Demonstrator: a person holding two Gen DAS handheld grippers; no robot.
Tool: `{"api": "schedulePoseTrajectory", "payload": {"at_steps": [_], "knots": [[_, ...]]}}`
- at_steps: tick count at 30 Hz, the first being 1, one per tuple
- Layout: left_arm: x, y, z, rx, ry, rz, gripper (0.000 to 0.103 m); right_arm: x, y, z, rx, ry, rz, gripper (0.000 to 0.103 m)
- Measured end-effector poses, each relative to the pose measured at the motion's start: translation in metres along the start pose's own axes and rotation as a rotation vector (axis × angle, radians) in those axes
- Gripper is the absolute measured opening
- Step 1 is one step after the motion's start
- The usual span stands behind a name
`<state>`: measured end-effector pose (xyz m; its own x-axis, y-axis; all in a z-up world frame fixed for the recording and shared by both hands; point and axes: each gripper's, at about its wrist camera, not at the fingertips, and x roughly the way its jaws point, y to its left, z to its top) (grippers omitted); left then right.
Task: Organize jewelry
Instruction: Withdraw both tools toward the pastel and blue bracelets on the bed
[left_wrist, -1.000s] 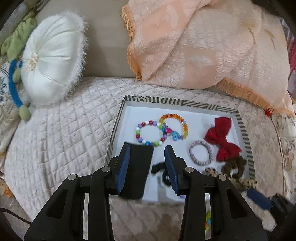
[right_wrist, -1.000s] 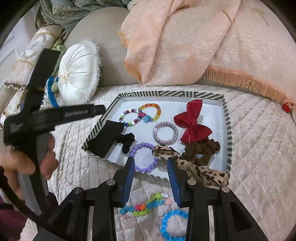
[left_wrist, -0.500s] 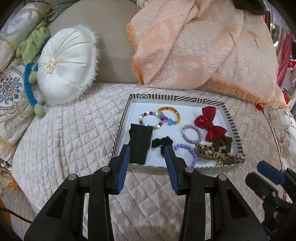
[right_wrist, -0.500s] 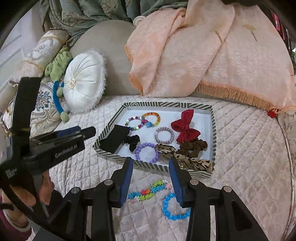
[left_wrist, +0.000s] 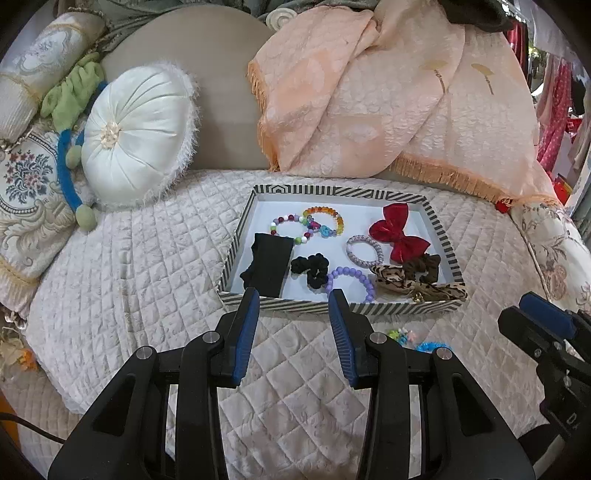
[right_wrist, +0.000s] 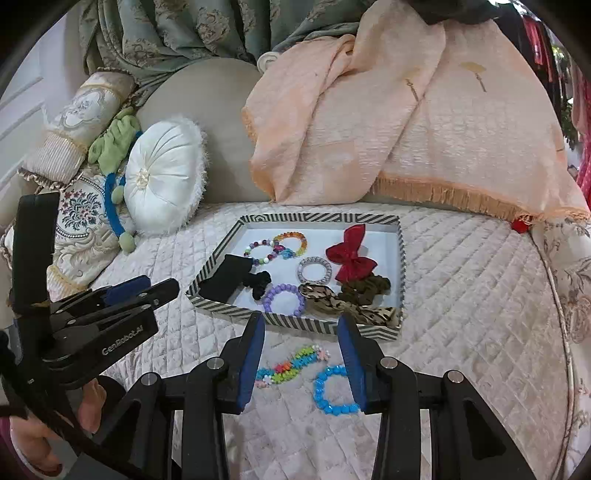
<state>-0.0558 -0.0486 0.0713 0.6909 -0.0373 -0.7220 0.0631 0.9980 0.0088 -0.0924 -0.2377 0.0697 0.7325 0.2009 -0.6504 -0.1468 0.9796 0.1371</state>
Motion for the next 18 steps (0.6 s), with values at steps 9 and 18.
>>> {"api": "schedulePoseTrajectory", "payload": {"at_steps": [9, 18], "knots": [[-0.007, -0.001, -0.010, 0.004, 0.003, 0.001, 0.038, -0.008, -0.001, -0.008, -0.008, 0.000, -0.029, 0.039], [-0.006, -0.004, -0.016, 0.005, 0.014, 0.000, 0.038, -0.004, -0.003, -0.013, -0.018, 0.025, -0.042, 0.039]]}}
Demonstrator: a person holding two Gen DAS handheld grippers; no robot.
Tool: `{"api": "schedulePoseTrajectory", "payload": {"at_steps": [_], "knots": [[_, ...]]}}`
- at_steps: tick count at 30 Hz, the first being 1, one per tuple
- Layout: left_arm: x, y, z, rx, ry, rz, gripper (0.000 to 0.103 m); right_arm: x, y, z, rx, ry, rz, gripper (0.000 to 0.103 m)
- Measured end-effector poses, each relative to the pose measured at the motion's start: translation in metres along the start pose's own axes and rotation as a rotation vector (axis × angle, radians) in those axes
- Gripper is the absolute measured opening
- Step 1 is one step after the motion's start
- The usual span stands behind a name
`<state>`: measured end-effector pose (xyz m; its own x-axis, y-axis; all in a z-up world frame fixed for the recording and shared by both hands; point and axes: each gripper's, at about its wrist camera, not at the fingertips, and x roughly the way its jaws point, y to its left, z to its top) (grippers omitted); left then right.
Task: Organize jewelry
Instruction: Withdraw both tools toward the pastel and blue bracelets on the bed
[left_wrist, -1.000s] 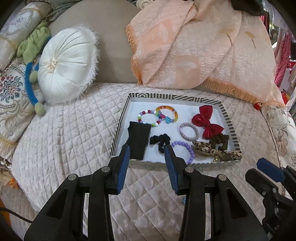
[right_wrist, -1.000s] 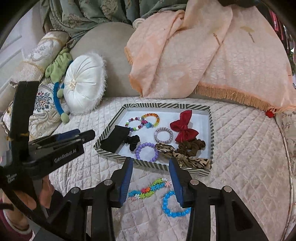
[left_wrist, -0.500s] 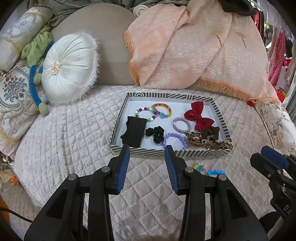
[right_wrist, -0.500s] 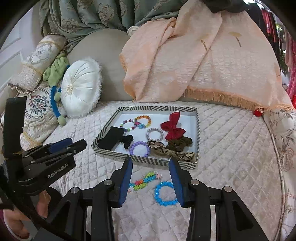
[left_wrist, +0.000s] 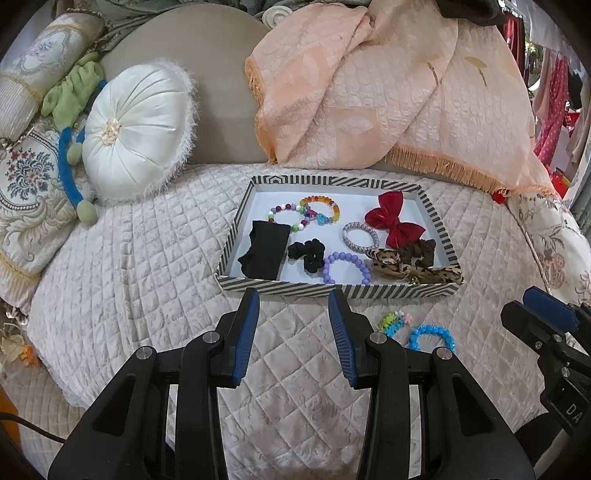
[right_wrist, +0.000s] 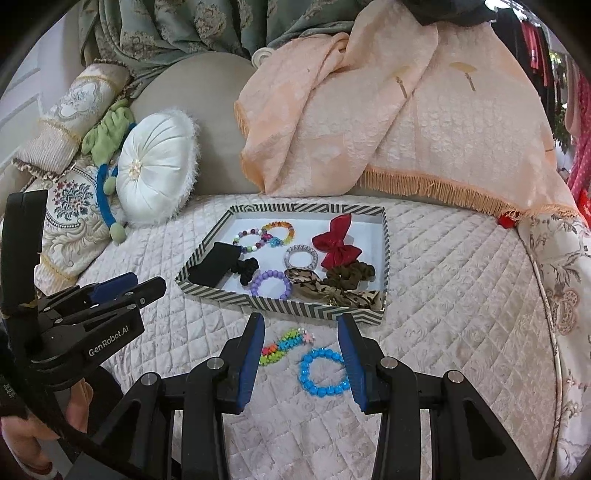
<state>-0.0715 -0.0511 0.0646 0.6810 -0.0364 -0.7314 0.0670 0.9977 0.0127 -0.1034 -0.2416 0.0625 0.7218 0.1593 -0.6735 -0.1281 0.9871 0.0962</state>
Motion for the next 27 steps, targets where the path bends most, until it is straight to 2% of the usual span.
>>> {"api": "schedulePoseTrajectory", "payload": {"at_steps": [7, 12, 15, 18, 27], "knots": [[0.012, 0.000, -0.002, 0.002, 0.039, -0.015, 0.038, 0.009, -0.005, -0.005, 0.008, 0.027, 0.002, 0.039], [0.030, 0.007, -0.003, -0.026, 0.121, -0.084, 0.039, 0.020, -0.015, -0.014, 0.017, 0.059, -0.004, 0.039], [0.044, 0.010, -0.008, -0.047, 0.172, -0.125, 0.044, 0.033, -0.023, -0.023, 0.010, 0.098, -0.003, 0.039], [0.059, 0.008, -0.014, -0.051, 0.232, -0.166, 0.044, 0.050, -0.033, -0.035, 0.025, 0.140, -0.004, 0.039], [0.091, -0.019, -0.031, 0.027, 0.339, -0.256, 0.044, 0.086, -0.059, -0.052, 0.068, 0.203, -0.004, 0.039]]}}
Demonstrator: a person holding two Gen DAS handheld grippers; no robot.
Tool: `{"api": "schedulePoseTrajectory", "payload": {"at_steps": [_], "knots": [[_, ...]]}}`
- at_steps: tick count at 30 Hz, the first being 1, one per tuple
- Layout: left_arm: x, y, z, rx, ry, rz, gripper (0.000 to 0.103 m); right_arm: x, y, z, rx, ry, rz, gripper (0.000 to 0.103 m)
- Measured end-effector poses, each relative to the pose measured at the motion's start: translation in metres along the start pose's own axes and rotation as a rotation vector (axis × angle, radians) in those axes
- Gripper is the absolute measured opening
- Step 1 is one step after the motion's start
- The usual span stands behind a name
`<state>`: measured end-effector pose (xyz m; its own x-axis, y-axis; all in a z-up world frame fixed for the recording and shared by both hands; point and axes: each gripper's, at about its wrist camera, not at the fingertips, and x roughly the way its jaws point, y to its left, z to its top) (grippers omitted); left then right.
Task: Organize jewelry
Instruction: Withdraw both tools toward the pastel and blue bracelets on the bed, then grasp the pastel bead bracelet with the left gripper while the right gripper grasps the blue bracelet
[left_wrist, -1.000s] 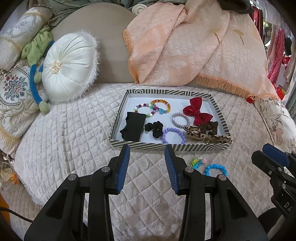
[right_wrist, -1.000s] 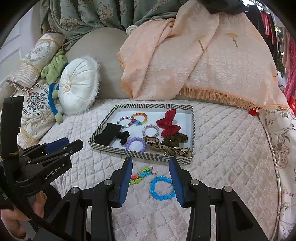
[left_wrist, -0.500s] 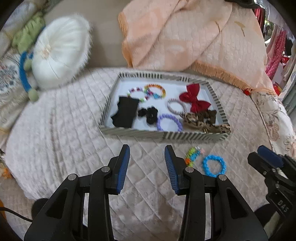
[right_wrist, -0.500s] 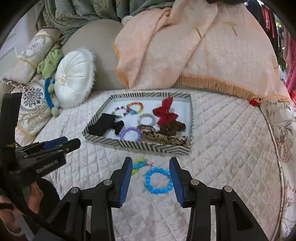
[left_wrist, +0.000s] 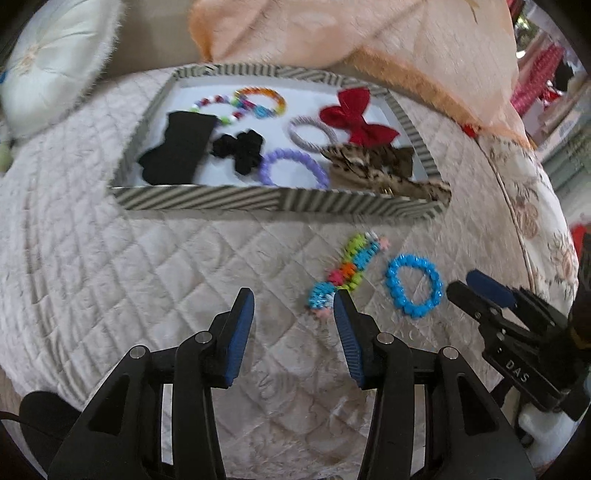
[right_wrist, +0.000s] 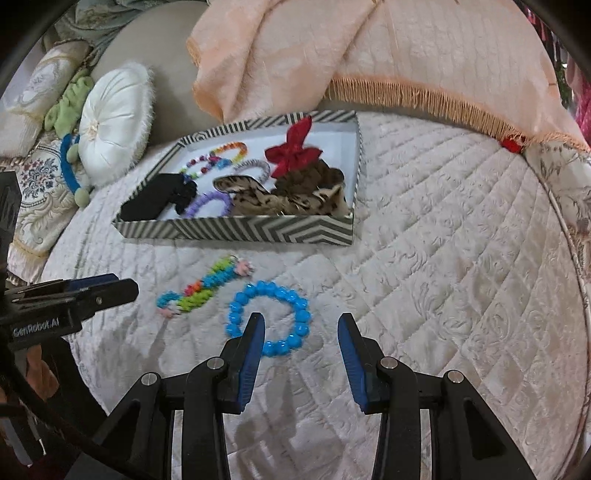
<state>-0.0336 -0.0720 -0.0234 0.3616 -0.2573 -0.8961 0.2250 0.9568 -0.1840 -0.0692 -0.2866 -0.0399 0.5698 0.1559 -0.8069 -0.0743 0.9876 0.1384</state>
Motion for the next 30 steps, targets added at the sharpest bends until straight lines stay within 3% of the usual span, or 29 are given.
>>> {"api": "schedulePoseTrajectory", "payload": {"at_steps": [10, 15, 17, 18, 19, 30], "knots": [[0.043, -0.022, 0.005, 0.100, 0.064, 0.070, 0.044, 0.032, 0.003, 0.001, -0.077, 0.019, -0.006, 0.038], [0.051, -0.025, 0.009, 0.108, 0.047, 0.059, 0.044, 0.035, 0.002, 0.003, -0.118, -0.005, -0.019, 0.022], [0.051, -0.024, 0.011, 0.104, 0.039, 0.042, 0.038, 0.035, 0.000, 0.004, -0.114, -0.010, -0.013, 0.017], [0.051, -0.024, 0.011, 0.103, 0.039, 0.028, 0.023, 0.035, -0.001, 0.005, -0.111, -0.010, -0.009, 0.013], [0.052, -0.023, 0.011, 0.102, 0.040, 0.023, 0.015, 0.033, -0.001, 0.005, -0.108, -0.013, -0.005, 0.012], [0.013, -0.013, 0.020, 0.075, -0.015, -0.042, 0.012, -0.008, 0.005, 0.015, -0.086, -0.090, 0.072, 0.011]]}}
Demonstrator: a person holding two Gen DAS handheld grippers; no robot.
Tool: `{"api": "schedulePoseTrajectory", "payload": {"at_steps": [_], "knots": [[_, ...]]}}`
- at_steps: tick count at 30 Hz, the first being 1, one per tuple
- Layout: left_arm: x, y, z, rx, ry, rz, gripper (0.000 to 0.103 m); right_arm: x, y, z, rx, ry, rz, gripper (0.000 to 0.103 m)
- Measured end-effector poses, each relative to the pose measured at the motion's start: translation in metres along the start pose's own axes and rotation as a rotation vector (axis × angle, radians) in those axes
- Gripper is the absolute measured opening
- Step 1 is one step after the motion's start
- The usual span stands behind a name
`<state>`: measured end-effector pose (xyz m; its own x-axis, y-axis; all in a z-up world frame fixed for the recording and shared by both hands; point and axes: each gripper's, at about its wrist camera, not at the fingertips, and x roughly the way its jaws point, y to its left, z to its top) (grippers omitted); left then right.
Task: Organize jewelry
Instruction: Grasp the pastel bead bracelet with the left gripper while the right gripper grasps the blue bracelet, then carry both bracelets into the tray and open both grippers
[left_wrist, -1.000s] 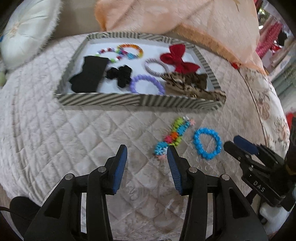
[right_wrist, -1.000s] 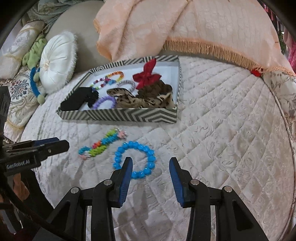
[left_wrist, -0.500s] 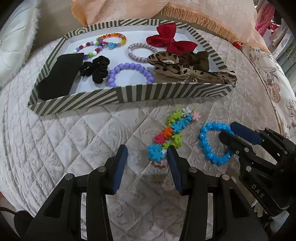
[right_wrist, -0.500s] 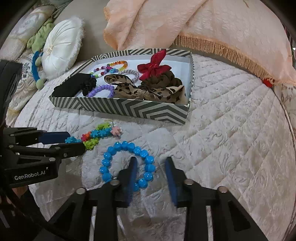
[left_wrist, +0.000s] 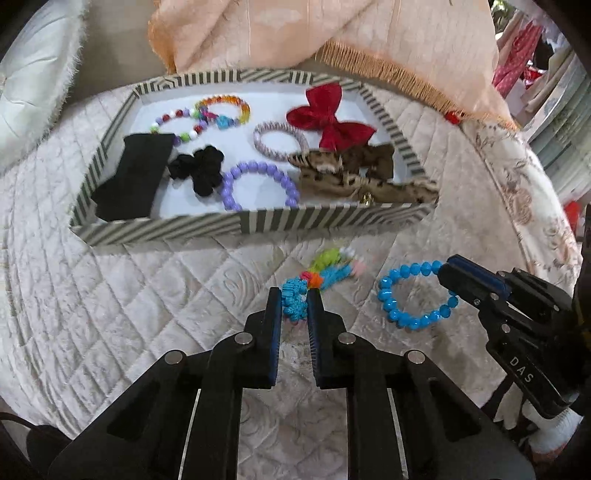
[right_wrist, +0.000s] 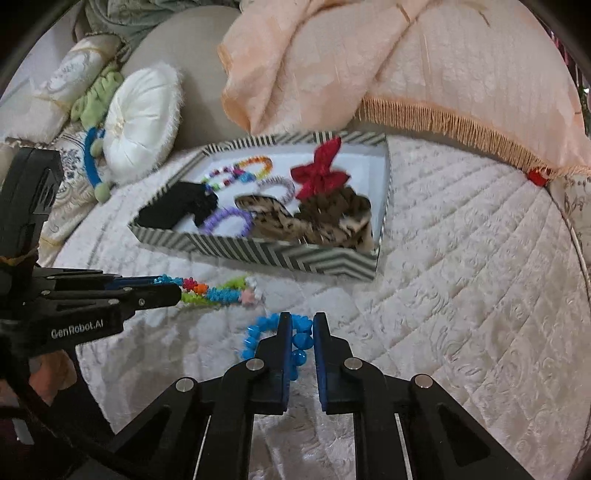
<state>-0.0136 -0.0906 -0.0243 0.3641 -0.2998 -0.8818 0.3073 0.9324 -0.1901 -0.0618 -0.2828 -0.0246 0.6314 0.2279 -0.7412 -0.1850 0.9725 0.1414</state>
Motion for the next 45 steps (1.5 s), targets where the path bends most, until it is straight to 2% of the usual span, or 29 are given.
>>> {"api": "schedulePoseTrajectory", "payload": {"at_steps": [6, 20, 29, 45], "knots": [[-0.029, 0.008, 0.006, -0.035, -0.043, -0.011, 0.012, -0.021, 0.009, 0.008, -0.006, -0.038, 0.016, 0.010], [-0.085, 0.012, 0.011, -0.034, -0.142, 0.019, 0.012, -0.056, 0.031, 0.023, -0.057, -0.099, 0.020, 0.010], [-0.097, 0.012, 0.014, -0.030, -0.171, 0.038, 0.012, -0.064, 0.037, 0.027, -0.073, -0.108, 0.021, 0.010], [-0.096, 0.022, 0.022, -0.039, -0.171, 0.058, 0.012, -0.059, 0.043, 0.035, -0.091, -0.096, 0.030, 0.010]]}}
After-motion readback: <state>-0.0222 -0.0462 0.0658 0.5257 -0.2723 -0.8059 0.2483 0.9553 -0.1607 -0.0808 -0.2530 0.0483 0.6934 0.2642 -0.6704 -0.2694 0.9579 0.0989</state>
